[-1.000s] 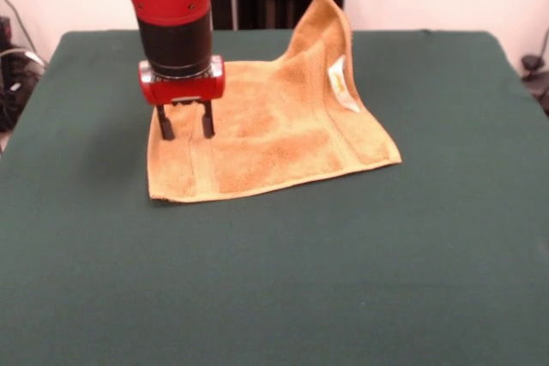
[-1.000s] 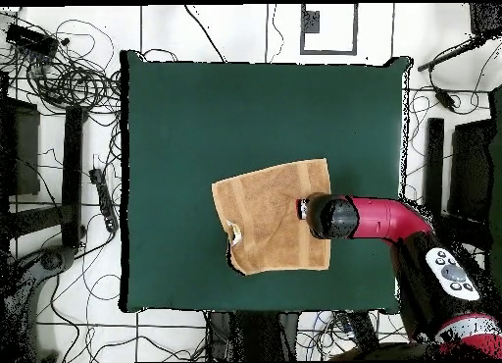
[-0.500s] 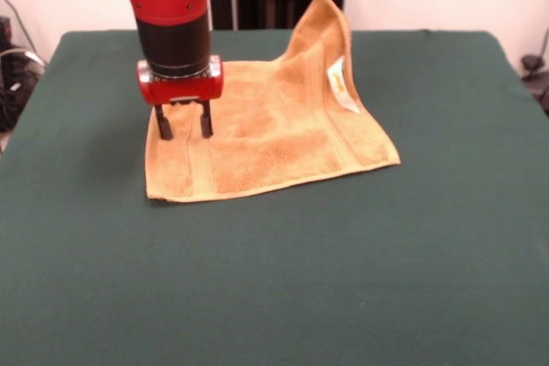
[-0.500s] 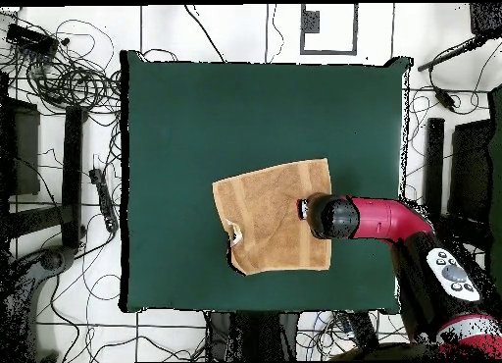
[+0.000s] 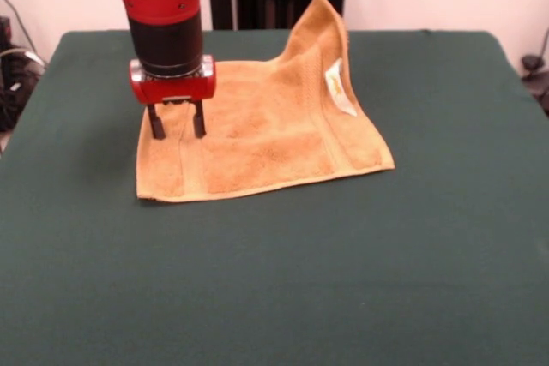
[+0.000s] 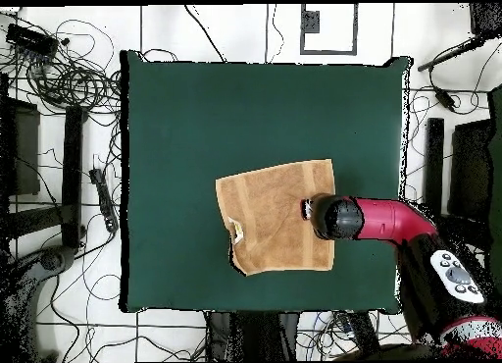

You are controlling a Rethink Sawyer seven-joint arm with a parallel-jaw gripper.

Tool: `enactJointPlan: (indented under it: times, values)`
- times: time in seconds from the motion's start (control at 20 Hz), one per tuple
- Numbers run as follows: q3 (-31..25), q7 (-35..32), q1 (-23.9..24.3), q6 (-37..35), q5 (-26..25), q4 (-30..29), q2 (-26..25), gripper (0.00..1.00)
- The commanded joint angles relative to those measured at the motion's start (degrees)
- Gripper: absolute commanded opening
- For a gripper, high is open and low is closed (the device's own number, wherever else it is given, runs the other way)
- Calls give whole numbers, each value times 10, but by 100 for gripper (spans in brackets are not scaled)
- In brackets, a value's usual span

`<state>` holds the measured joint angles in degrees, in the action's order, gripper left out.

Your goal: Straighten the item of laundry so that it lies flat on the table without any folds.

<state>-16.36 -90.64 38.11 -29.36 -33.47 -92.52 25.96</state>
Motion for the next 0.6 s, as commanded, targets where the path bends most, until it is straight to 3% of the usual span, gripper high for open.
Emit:
enactJointPlan:
  times: [0.05,0.6]
  values:
    - [43,-13,13,-5,-39,46,-52,100]
    - [37,-23,14,21,-35,31,-61,100]
